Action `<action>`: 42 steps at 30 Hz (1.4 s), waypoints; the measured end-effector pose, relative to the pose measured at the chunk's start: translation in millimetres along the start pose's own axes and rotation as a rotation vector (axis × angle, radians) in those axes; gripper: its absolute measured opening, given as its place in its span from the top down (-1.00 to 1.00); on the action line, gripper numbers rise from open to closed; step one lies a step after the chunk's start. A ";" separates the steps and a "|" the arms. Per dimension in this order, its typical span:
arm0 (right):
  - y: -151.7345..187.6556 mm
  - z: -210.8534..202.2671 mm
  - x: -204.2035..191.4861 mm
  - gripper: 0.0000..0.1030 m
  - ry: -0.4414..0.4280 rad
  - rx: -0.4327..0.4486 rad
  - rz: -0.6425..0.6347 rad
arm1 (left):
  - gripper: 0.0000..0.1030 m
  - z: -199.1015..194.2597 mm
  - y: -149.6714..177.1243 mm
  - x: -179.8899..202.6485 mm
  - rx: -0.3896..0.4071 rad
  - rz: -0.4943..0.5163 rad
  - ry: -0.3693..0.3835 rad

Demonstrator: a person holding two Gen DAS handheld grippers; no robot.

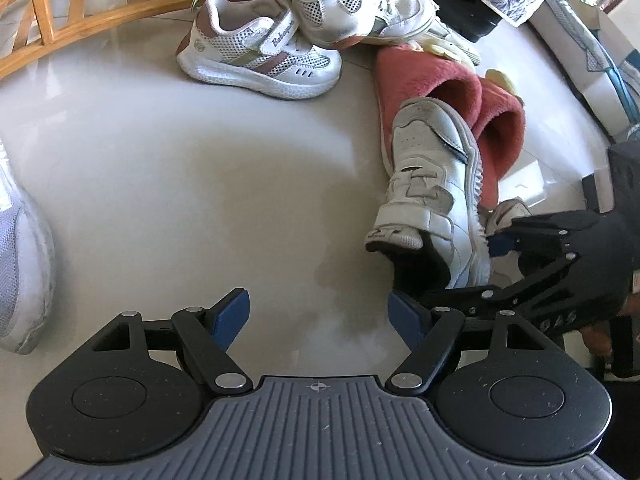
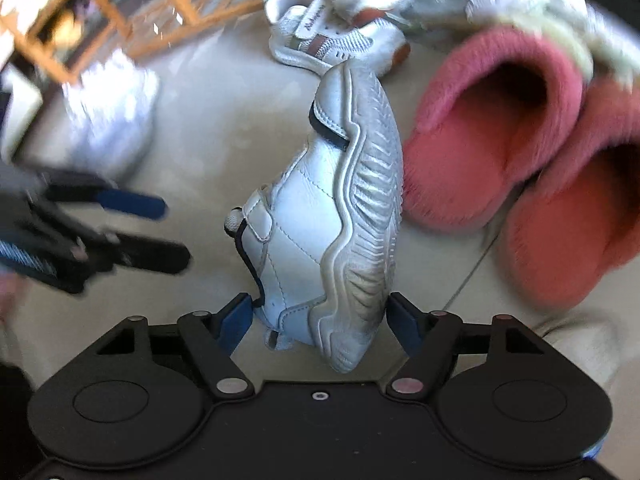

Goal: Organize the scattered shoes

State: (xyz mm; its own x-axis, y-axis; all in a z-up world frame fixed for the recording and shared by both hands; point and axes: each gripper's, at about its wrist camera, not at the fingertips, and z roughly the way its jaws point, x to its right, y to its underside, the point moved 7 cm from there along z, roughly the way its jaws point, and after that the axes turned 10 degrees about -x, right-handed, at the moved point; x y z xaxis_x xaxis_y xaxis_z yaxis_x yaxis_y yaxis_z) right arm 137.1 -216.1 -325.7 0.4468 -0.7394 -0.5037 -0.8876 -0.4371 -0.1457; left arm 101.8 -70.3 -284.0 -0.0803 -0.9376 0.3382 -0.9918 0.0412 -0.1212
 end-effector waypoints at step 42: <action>19.7 -12.8 -8.9 -0.59 0.066 -0.037 -0.018 | -0.25 36.2 -20.1 68.3 -0.030 0.078 0.113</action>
State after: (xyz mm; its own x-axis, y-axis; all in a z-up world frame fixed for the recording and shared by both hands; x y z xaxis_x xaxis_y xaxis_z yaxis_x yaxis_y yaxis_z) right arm 117.1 -224.7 -313.2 0.4704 -0.7626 -0.4440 -0.8749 -0.4687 -0.1220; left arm 119.8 -147.6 -292.2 -0.1664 -0.8865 0.4317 -0.9845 0.1245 -0.1238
